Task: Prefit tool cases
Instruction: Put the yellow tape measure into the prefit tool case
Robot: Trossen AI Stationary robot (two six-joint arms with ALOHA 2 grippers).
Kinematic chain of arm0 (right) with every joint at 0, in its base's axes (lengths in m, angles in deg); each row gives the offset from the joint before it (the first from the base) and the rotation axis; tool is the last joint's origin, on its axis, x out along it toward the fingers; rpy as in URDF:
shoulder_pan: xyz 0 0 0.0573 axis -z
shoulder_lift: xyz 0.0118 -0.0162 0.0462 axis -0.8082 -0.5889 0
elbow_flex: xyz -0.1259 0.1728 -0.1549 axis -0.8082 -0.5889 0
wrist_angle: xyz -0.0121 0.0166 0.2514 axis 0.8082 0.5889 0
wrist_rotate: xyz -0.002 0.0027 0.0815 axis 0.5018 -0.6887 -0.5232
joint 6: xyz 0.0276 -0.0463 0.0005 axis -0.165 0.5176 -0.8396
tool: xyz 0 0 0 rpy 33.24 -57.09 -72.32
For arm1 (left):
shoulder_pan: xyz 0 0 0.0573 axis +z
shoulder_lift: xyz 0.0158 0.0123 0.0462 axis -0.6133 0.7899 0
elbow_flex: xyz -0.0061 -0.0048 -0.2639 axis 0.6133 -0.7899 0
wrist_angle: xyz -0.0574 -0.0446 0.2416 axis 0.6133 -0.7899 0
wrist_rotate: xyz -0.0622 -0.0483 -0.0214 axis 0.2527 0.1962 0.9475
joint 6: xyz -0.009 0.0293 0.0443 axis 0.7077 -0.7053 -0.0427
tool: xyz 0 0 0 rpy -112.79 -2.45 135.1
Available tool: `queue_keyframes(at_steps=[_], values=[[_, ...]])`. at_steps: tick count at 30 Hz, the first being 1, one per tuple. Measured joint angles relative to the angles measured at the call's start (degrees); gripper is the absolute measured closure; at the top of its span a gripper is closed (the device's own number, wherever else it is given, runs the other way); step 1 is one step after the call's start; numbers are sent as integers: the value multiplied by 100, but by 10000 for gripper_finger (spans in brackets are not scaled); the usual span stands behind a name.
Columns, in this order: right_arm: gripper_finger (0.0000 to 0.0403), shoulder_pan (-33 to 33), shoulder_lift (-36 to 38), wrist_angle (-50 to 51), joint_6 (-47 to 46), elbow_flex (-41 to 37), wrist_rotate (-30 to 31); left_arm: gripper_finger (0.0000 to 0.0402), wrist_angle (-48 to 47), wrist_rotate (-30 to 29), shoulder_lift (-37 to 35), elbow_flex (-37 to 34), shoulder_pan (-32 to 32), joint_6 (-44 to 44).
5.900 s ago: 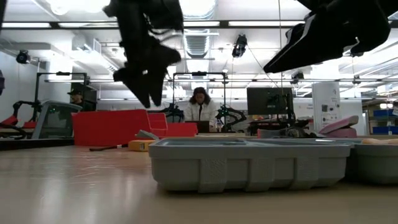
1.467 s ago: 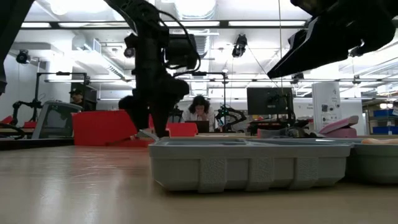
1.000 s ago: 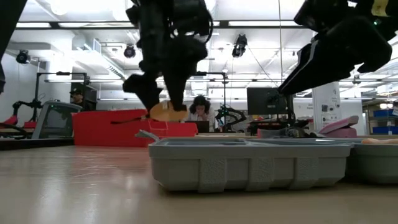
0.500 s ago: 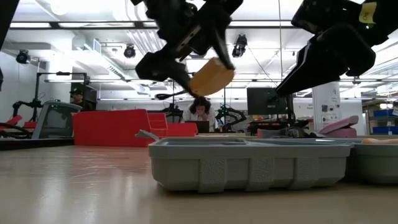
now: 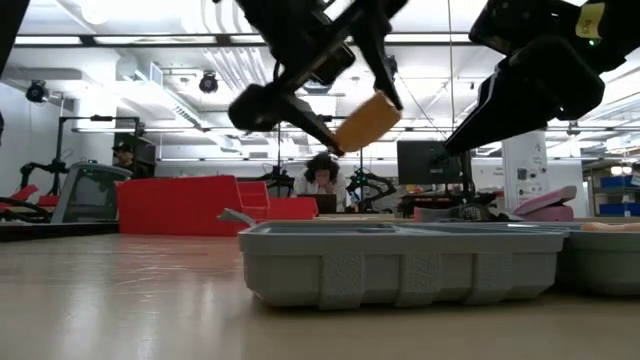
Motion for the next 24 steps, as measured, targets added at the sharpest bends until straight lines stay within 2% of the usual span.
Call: queue_keyframes(at_steps=[6,12,24], values=[[204,0,0,16,114,0,-4,117,678,89,466,-4,-117,494],[204,-2,2,12,163,0,-6,118,784,55,553,15,-154,789],[204,-26,2,3,603,0,-205,119,609,-1029,590,22,-506,1703]])
